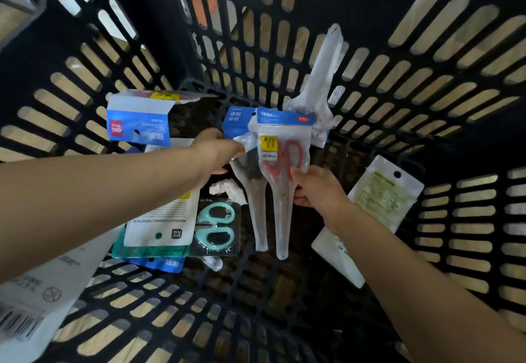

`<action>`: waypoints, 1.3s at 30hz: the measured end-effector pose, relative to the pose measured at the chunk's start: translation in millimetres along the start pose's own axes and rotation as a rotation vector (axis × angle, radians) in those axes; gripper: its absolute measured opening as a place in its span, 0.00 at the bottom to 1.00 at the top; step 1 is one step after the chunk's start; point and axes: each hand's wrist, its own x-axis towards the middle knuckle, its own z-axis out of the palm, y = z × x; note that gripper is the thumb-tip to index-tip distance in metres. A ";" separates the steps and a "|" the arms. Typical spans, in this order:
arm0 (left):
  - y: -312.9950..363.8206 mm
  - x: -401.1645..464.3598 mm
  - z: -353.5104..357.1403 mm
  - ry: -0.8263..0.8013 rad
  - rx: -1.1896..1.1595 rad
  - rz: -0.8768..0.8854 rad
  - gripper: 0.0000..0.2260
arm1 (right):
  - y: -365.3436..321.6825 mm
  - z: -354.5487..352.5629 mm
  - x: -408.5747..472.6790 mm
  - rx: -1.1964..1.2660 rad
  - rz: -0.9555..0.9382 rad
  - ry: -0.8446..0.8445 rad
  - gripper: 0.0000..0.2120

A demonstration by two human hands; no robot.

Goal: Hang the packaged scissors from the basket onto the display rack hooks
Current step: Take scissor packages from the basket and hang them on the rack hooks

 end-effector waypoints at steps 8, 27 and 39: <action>-14.6 -6.3 11.1 -0.152 -0.112 0.019 0.13 | 2.7 -5.1 5.3 0.169 0.022 -0.005 0.13; 86.3 -166.0 -67.0 -0.133 -0.384 0.012 0.04 | -122.8 -9.2 -158.4 0.337 0.037 0.086 0.05; 374.5 -488.2 -330.0 0.118 -0.425 0.304 0.08 | -507.4 -19.7 -469.6 0.110 -0.260 -0.083 0.13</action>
